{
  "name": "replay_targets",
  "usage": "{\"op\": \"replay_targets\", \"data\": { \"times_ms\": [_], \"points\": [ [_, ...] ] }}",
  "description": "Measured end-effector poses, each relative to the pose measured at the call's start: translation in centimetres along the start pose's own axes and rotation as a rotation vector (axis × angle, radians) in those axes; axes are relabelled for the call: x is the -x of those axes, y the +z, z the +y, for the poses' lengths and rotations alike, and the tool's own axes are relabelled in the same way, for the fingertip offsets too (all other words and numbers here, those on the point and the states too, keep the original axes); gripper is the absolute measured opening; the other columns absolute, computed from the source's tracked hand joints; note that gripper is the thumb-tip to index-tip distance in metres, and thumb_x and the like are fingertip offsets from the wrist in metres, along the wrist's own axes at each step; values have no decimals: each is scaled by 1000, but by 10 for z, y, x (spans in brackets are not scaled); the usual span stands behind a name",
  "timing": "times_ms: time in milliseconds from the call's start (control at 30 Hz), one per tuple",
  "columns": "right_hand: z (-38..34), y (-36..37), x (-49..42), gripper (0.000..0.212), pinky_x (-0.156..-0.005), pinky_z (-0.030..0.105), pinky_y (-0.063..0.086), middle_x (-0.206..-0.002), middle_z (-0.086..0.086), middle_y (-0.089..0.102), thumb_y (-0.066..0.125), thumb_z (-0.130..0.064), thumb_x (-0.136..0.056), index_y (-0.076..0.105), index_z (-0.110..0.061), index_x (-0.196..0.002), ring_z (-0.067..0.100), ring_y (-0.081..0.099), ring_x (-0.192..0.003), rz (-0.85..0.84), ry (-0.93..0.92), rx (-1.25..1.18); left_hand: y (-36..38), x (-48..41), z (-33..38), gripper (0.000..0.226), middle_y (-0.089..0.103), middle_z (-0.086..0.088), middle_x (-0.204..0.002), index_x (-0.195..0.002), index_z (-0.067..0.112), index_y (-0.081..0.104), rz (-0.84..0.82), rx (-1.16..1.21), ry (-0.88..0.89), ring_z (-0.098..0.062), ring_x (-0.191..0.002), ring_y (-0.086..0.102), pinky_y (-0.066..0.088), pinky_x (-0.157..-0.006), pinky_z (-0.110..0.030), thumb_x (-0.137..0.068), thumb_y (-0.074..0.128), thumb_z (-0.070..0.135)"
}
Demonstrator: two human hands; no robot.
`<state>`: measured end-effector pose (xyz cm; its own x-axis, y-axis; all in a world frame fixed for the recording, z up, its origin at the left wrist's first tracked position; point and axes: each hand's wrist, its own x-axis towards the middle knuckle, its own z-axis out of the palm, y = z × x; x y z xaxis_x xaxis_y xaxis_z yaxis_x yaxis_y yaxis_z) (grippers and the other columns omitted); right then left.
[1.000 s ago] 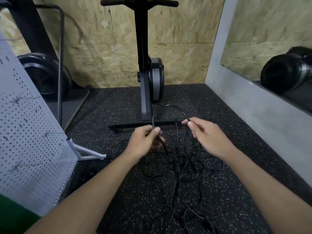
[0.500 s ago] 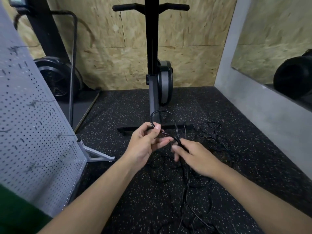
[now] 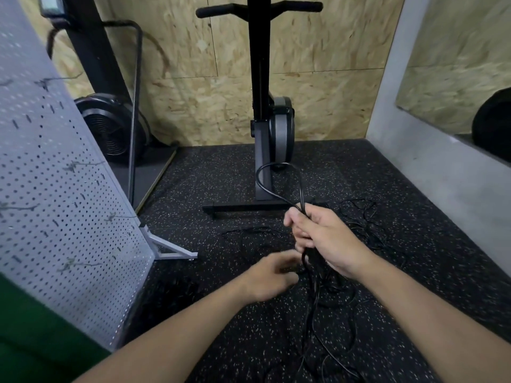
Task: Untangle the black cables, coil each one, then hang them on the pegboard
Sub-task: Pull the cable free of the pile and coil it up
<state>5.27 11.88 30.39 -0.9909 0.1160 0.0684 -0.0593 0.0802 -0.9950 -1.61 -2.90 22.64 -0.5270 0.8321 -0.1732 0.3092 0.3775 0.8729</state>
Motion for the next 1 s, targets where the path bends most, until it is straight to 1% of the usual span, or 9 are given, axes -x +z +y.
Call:
{"op": "replay_targets", "data": {
  "times_ms": [100,167,267,367,533,700,767,833,1000],
  "points": [
    [-13,-1,11,34,-56,28,38,-62,-4,29,45,-34,-110,63,-7,-99,11,27,-53,66,3,-107,14,-3,-14,13,69,6,-117,-116,24,67,1,-283,127,-7,-106,63,48,-97,-26,-104,62,22],
    [-19,-9,18,34,-57,32,46,-60,-4,32,46,-32,-111,66,-6,-101,12,31,-52,136,-34,-65,14,-4,-16,15,73,-1,-107,-113,20,68,31,-309,103,-8,-87,64,52,-85,-30,-106,60,31],
    [-15,-42,23,29,-71,43,63,-62,-6,51,48,-25,-110,68,-8,-100,7,49,-50,359,-25,163,3,-4,-5,28,75,-3,-86,-99,19,72,85,-313,45,-3,-56,50,44,-57,-31,-106,57,41],
    [0,-81,29,27,-72,41,65,-75,1,65,48,-24,-110,71,-13,-102,3,58,-50,556,62,472,-7,2,16,27,74,2,-81,-90,23,67,190,-266,111,-4,-62,63,53,-64,-31,-105,58,44],
    [3,-67,38,30,-51,22,42,-68,0,62,45,-33,-111,73,-23,-106,17,57,-57,285,126,778,-16,11,51,16,64,9,-75,-92,25,68,473,-310,331,-6,-70,57,41,-64,-14,-94,75,38],
    [-12,-35,44,76,-98,38,50,-120,4,72,31,-79,-95,67,-21,-130,20,67,-112,34,218,803,-27,9,60,18,68,13,-85,-92,21,72,608,-209,446,-7,-82,65,51,-74,-20,-86,85,33],
    [-8,-27,46,69,-86,31,54,-104,-4,74,37,-87,-87,66,-34,-120,5,69,-93,-130,217,828,-30,5,58,19,68,12,-88,-91,23,74,607,-205,428,-8,-86,66,54,-77,-27,-84,86,36],
    [-3,-26,43,44,-68,24,48,-84,-8,68,46,-73,-95,64,-35,-105,0,60,-69,-185,193,873,-34,2,53,21,69,11,-87,-88,25,75,588,-184,370,-8,-86,65,54,-78,-30,-82,87,40],
    [4,-32,37,31,-59,20,39,-72,-10,64,53,-50,-103,67,-26,-90,1,56,-61,-97,45,842,-40,2,36,25,66,14,-102,-102,30,76,520,-163,279,3,-98,61,46,-85,-12,-87,80,49]
  ]
}}
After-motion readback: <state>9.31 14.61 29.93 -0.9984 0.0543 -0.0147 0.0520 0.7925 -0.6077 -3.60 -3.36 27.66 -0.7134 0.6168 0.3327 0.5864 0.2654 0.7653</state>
